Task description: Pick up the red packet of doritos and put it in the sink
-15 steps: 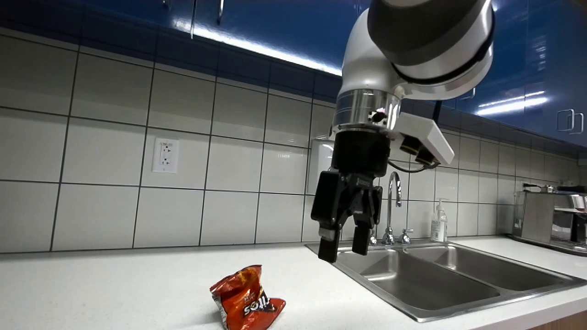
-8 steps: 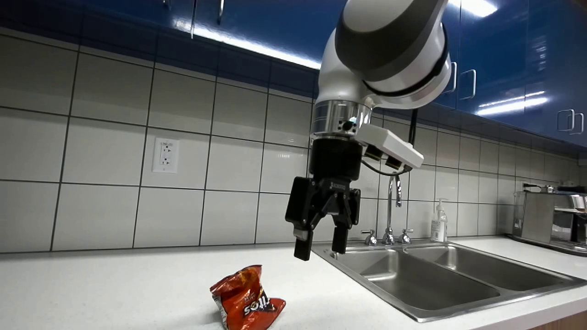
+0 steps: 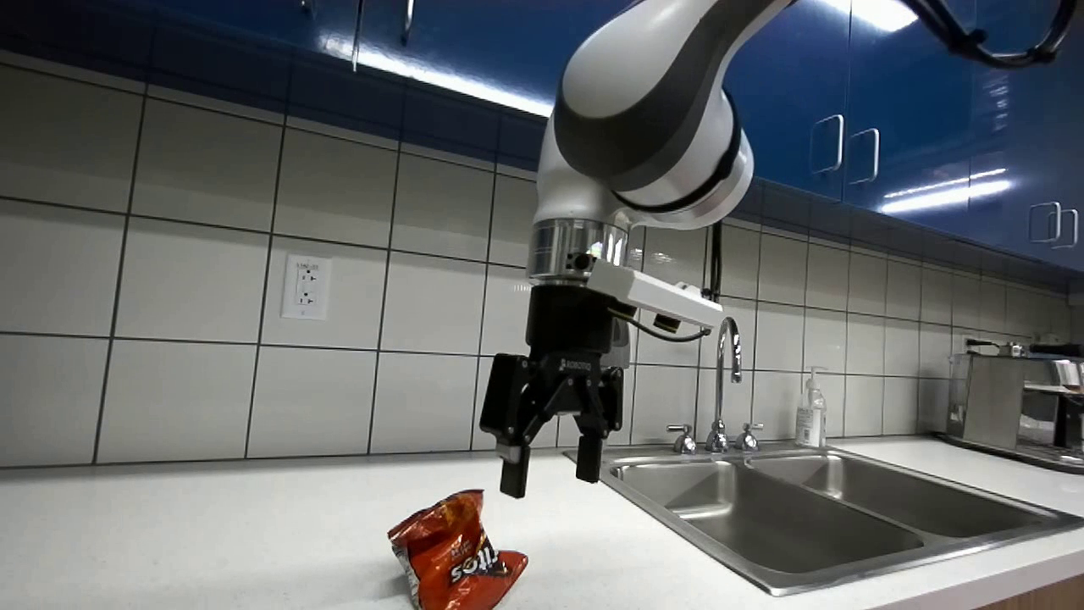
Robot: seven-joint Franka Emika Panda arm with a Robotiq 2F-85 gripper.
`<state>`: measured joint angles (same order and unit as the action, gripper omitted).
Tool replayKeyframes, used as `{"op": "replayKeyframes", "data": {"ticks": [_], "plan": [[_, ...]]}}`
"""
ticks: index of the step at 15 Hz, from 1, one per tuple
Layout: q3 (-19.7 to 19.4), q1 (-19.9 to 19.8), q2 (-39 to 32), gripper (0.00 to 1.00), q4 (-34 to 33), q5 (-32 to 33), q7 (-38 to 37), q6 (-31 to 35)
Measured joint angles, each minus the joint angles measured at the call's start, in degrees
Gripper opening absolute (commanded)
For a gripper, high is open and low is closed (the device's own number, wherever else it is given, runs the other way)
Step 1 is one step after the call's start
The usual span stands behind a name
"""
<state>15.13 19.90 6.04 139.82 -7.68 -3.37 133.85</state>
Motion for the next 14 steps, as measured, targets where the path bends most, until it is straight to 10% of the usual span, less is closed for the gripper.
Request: {"op": "replayKeyframes", "data": {"ticks": [14], "plan": [[0.0, -0.3, -16.5, 1.0, -14.8, 8.1, -8.1, -6.7]]}}
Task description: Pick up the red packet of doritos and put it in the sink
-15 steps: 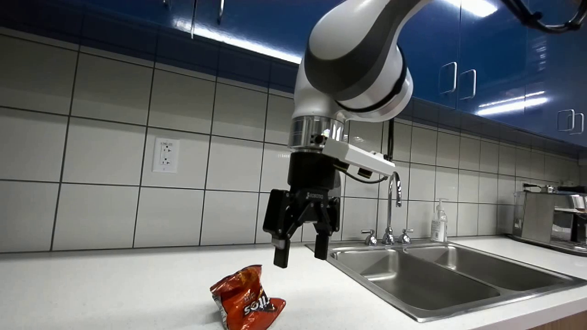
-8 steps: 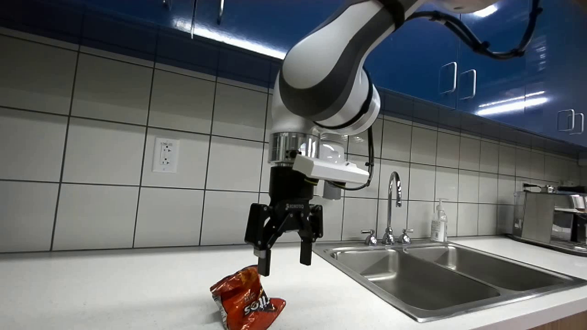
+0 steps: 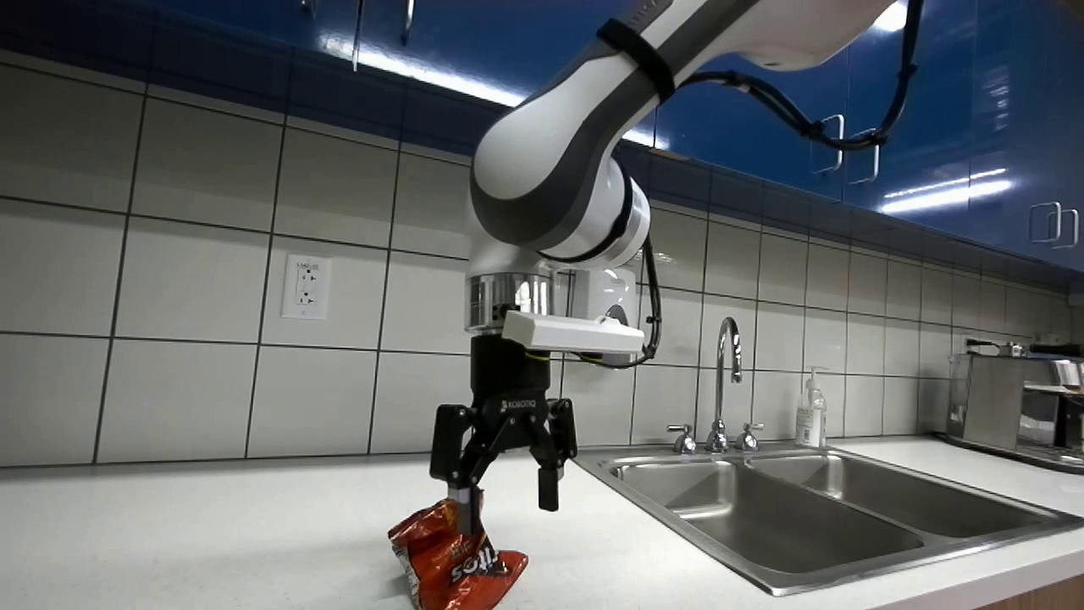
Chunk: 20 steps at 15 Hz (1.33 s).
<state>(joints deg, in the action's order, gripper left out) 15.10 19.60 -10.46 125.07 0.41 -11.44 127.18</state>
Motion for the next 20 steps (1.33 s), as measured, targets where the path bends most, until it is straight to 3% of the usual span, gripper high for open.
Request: {"op": "replayKeyframes", "data": {"ticks": [10, 20], "plan": [[-0.1, 0.1, -7.9, 1.0, -9.9, 0.0, -1.2, -7.0], [-0.5, 0.8, -11.2, 1.0, -14.2, 0.0, -1.5, -9.1]]}}
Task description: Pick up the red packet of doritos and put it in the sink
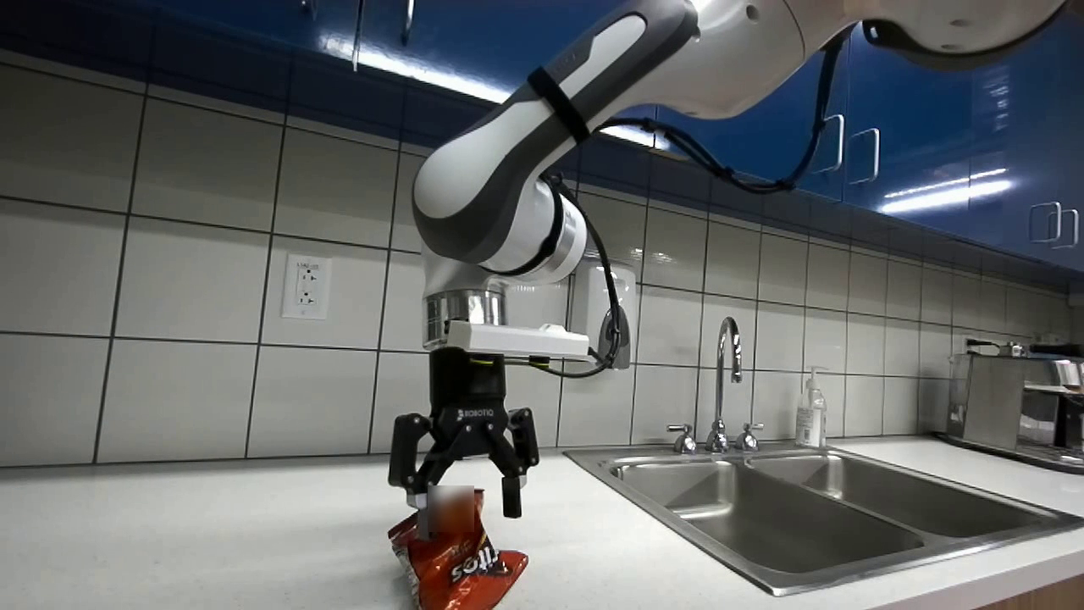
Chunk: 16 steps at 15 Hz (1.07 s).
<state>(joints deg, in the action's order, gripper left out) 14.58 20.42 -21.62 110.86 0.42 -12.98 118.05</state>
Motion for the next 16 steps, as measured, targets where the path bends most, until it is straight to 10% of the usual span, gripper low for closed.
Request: {"op": "replayKeyframes", "data": {"ticks": [16], "plan": [[-1.0, 0.9, -1.2, 1.0, -2.5, 0.0, -2.4, -5.3]]}}
